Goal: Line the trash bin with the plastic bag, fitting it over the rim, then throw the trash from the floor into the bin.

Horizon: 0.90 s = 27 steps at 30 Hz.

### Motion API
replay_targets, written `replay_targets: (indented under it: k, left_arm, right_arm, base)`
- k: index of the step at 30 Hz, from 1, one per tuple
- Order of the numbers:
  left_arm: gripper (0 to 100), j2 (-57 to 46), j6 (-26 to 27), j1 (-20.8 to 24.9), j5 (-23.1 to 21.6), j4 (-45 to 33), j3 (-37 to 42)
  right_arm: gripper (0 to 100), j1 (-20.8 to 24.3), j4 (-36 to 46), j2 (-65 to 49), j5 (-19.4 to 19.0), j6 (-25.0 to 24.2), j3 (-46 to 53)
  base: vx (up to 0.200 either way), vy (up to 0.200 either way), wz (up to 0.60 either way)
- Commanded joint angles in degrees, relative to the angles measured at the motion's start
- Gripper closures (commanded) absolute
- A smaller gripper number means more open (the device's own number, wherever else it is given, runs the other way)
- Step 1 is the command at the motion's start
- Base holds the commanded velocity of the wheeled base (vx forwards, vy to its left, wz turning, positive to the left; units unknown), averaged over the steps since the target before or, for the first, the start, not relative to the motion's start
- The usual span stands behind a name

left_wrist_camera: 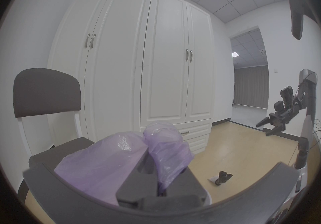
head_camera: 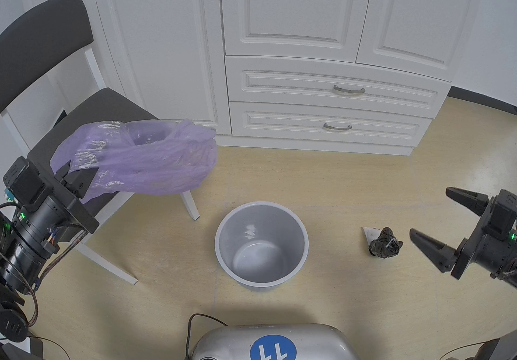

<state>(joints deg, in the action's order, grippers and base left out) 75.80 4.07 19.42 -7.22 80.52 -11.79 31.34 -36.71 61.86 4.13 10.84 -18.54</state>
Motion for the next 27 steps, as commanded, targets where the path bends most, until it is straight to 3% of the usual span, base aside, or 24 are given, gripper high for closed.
replay_targets:
  k: [1,8,13,19,27]
  left_arm:
    - [100,-5.14,0.23,3.17,0.8,-0.63,-0.34]
    - [100,-12.61,0.15,10.73,-0.69,-6.43,-0.08]
    - [100,-17.18,0.23,10.99,-3.24,-11.7,-0.96]
    - [100,-20.17,1.2,10.99,-10.45,-11.7,-1.22]
    - [100,-23.68,1.38,10.99,-11.77,-11.88,-0.6]
  right_arm:
    - [0,12.16,-0.3,4.59,5.8,-6.97,0.52]
    - [0,13.13,-2.58,6.79,7.38,-11.8,0.08]
    - [0,12.69,-5.75,6.96,7.47,-11.45,0.88]
    - [0,11.02,-5.57,7.23,7.38,-11.98,0.96]
    - [0,10.32,-5.75,9.42,7.47,-13.83,0.0]
  base:
    - [0.0,0.0,0.0]
    - [0.0,0.0,0.0]
    - [0.0,0.0,0.0]
    - [0.0,0.0,0.0]
    - [0.0,0.0,0.0]
